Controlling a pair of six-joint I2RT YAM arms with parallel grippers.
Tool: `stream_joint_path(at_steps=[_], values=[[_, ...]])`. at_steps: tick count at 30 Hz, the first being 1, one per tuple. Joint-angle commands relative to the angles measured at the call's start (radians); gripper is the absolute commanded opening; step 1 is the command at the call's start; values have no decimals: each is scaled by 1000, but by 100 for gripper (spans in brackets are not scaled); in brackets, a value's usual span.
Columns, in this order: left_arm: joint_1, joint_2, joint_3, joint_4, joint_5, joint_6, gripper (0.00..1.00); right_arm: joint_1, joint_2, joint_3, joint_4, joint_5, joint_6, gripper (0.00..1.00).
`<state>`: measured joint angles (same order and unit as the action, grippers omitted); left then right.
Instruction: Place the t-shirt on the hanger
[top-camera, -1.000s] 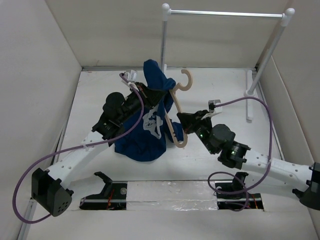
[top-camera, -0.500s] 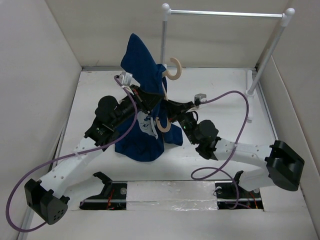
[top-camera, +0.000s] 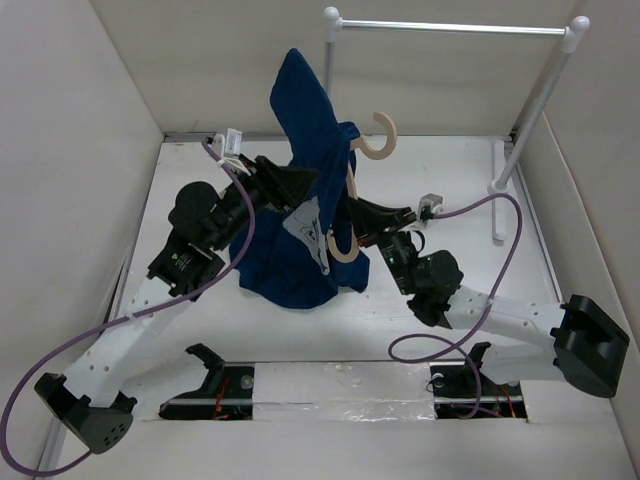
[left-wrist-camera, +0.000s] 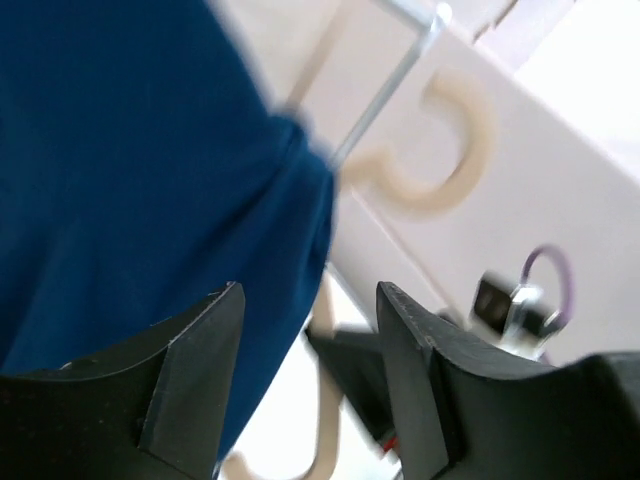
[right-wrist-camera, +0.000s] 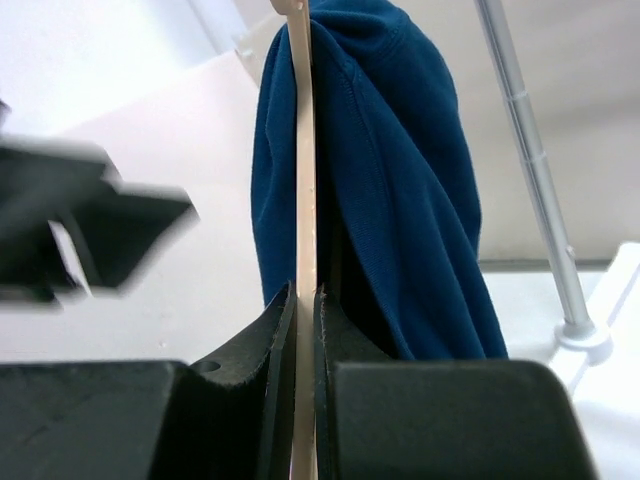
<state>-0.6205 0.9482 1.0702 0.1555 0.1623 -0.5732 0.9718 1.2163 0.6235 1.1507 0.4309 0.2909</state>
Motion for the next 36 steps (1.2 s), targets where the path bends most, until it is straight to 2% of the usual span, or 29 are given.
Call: stream_joint_path(at_steps=[1, 8, 13, 17, 20, 22, 25, 28, 29, 30, 31, 34, 35, 36], values=[[-1, 41, 92, 45, -64, 9, 52, 25, -26, -27, 115, 3, -12, 0], [-1, 172, 201, 64, -93, 13, 58, 70, -96, -85, 101, 35, -45, 0], [-1, 237, 215, 61, -148, 15, 61, 70, -143, -107, 69, 32, -47, 0], [-1, 253, 188, 137, -182, 13, 60, 70, -147, -107, 49, 16, -47, 0], [-1, 258, 154, 191, -121, 4, 48, 70, -133, -102, 49, 26, -45, 0], [-1, 247, 117, 213, -101, -2, 48, 70, -127, -100, 58, 46, -44, 0], [-1, 222, 70, 230, -112, 4, 40, 70, -133, -104, 53, 49, -36, 0], [-1, 228, 68, 217, -107, 15, 29, 70, -136, -102, 53, 40, -30, 0], [-1, 228, 71, 208, -112, 19, 14, 70, -141, -100, 52, 35, -30, 0], [-1, 228, 68, 194, -118, 19, 12, 70, -147, -100, 50, 34, -32, 0], [-1, 210, 59, 190, -151, 24, 12, 70, -155, -102, 46, 35, -29, 0], [-1, 143, 1, 185, -269, 33, 29, 61, -204, -107, -17, 43, -15, 0], [-1, 127, -15, 185, -292, 39, 43, 61, -219, -111, -28, 40, -9, 0], [-1, 117, -35, 179, -315, 41, 49, 47, -250, -120, -42, 28, -1, 0]])
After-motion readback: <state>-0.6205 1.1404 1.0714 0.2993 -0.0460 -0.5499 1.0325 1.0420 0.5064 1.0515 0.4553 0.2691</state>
